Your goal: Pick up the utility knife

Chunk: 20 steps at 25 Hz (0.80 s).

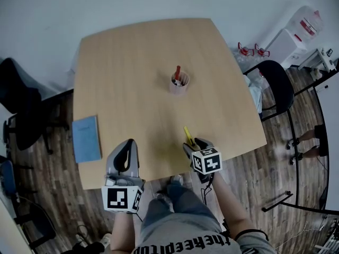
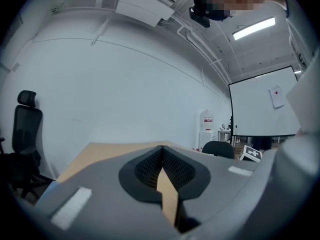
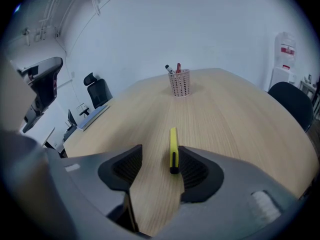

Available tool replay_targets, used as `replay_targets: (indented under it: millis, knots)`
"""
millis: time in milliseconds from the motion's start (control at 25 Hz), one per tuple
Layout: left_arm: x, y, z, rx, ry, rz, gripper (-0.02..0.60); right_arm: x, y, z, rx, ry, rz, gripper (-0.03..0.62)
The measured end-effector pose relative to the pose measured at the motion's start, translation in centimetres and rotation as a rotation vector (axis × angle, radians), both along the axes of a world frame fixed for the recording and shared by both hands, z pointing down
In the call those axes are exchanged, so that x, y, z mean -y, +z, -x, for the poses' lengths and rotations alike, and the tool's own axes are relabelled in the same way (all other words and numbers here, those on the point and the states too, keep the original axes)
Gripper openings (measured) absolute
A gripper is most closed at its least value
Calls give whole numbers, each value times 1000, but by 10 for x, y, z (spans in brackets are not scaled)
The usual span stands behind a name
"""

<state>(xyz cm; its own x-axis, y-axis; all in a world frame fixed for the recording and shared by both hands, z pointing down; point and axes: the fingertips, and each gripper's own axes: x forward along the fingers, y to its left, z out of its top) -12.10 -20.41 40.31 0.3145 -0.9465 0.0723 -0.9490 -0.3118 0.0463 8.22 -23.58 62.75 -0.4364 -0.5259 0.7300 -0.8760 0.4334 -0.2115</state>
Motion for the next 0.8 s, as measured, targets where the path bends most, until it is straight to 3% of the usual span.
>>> replay_targets:
  millis: [800]
  knots:
    - [0,5,7,8,-38,18,20,7,31,-7,-96,-15,49,228]
